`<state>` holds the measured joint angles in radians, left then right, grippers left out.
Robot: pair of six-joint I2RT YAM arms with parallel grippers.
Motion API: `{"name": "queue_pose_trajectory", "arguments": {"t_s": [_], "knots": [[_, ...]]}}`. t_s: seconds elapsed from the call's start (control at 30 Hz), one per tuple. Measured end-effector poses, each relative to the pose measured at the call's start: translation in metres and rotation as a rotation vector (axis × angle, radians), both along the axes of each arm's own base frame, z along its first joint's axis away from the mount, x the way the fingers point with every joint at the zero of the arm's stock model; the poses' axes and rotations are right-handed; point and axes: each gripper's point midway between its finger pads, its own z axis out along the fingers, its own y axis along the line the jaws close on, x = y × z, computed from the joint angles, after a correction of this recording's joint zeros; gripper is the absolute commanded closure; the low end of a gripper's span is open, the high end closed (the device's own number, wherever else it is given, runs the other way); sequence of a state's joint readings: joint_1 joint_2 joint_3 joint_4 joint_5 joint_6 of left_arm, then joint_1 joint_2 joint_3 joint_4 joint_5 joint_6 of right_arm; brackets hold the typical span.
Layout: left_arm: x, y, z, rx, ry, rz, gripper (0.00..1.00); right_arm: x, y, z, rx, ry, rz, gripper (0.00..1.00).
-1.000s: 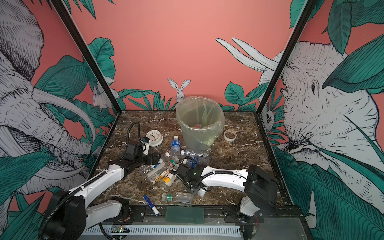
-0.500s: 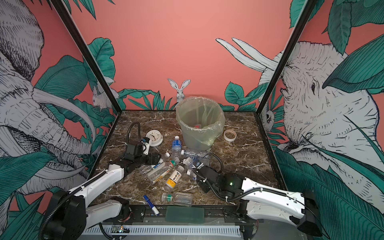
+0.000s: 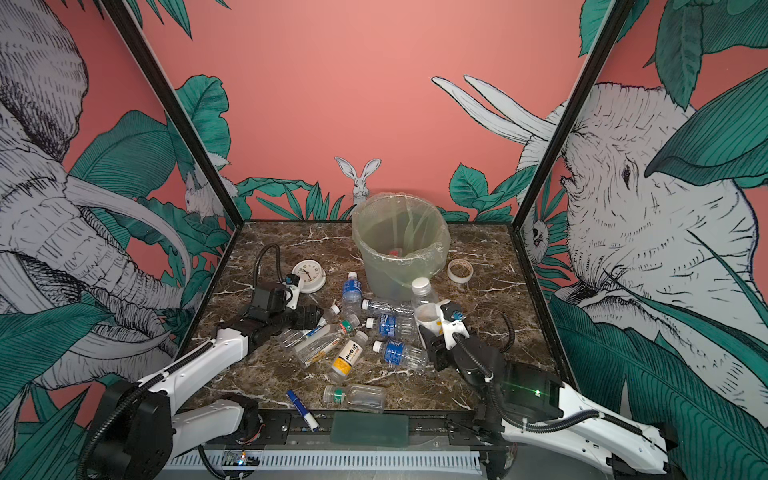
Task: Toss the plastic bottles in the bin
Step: 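Lift the yellow-labelled bottle with the right gripper over the bin and release it, then grasp the green-labelled bottle with the left gripper while the right arm draws back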
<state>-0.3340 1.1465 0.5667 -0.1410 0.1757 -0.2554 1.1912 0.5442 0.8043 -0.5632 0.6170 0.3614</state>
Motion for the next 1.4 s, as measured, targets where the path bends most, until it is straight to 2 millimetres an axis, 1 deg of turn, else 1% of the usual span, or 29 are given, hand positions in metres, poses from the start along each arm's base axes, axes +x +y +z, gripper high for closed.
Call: {"name": "queue_pose_trajectory", "arguments": {"t_s": [0.1,0.13,0.17,0.2,0.23,0.27,0.3,0.33,0.37,0.4,0.43,0.47,0.5,0.53,0.6,0.63,0.73,0.87,0.93,0.97,1.0,1.07,1.27,1.33,1.4], "knots": [[0.001,0.0,0.001,-0.004,-0.007,0.002,0.07,0.014,0.005,0.052,0.002,-0.071,-0.051,0.46],[0.002,-0.001,0.002,-0.007,-0.01,0.002,0.07,0.024,0.008,0.071,0.001,-0.09,-0.078,0.46],[0.002,-0.001,0.003,-0.01,-0.012,0.003,0.07,0.036,0.012,0.089,0.006,-0.099,-0.11,0.47],[0.003,-0.002,0.003,-0.013,-0.015,0.001,0.07,0.048,0.014,0.103,0.014,-0.102,-0.137,0.46],[0.003,-0.002,0.004,-0.017,-0.017,0.0,0.07,0.068,0.016,0.12,0.027,-0.1,-0.176,0.45],[0.004,-0.003,0.005,-0.021,-0.021,-0.001,0.07,0.088,0.016,0.134,0.039,-0.098,-0.216,0.39],[0.004,-0.004,0.005,-0.025,-0.023,-0.002,0.07,0.109,0.017,0.147,0.055,-0.096,-0.245,0.28],[0.005,-0.004,0.006,-0.028,-0.025,-0.004,0.07,0.131,0.019,0.157,0.064,-0.092,-0.271,0.15],[0.005,-0.005,0.006,-0.031,-0.025,-0.006,0.06,0.155,0.023,0.166,0.073,-0.084,-0.291,0.02],[0.005,-0.005,0.006,-0.032,-0.025,-0.007,0.06,0.178,0.029,0.169,0.078,-0.067,-0.298,0.01],[0.004,-0.005,0.005,-0.033,-0.022,-0.008,0.06,0.194,0.034,0.17,0.078,-0.059,-0.299,0.01],[0.004,-0.006,0.004,-0.033,-0.02,-0.009,0.05,0.209,0.038,0.167,0.073,-0.043,-0.305,0.01],[0.003,-0.005,0.003,-0.033,-0.018,-0.01,0.04,0.221,0.043,0.161,0.066,-0.018,-0.298,0.01],[0.003,-0.005,0.003,-0.032,-0.016,-0.01,0.03,0.226,0.046,0.154,0.057,0.001,-0.293,0.01],[0.002,-0.005,0.004,-0.033,-0.018,-0.01,0.02,0.227,0.048,0.143,0.035,0.038,-0.277,0.01],[0.002,-0.005,0.004,-0.033,-0.021,-0.01,0.01,0.224,0.047,0.142,0.032,0.046,-0.269,0.01],[-0.001,-0.004,0.007,-0.039,-0.032,-0.007,0.01,0.207,0.04,0.156,0.058,0.026,-0.25,0.01],[-0.005,0.0,0.011,-0.034,-0.048,0.001,0.01,0.176,0.021,0.175,0.099,-0.016,-0.236,0.01],[-0.007,0.0,0.012,-0.023,-0.052,0.002,0.01,0.164,0.014,0.175,0.108,-0.024,-0.231,0.01],[-0.008,0.001,0.012,-0.015,-0.051,0.003,0.01,0.159,0.011,0.171,0.107,-0.022,-0.23,0.01],[-0.01,0.001,0.01,-0.008,-0.045,0.002,0.01,0.156,0.009,0.166,0.102,-0.015,-0.229,0.01],[-0.015,0.001,0.006,0.014,-0.027,-0.005,0.02,0.152,0.007,0.147,0.08,0.014,-0.227,0.01],[-0.022,0.004,-0.003,0.082,0.016,-0.012,0.05,0.146,0.005,0.078,-0.012,0.134,-0.225,0.01],[-0.023,0.005,-0.005,0.1,0.028,-0.01,0.06,0.141,0.003,0.062,-0.031,0.163,-0.221,0.01],[-0.023,0.008,-0.007,0.119,0.041,-0.004,0.06,0.136,0.0,0.052,-0.035,0.18,-0.22,0.01]]}}
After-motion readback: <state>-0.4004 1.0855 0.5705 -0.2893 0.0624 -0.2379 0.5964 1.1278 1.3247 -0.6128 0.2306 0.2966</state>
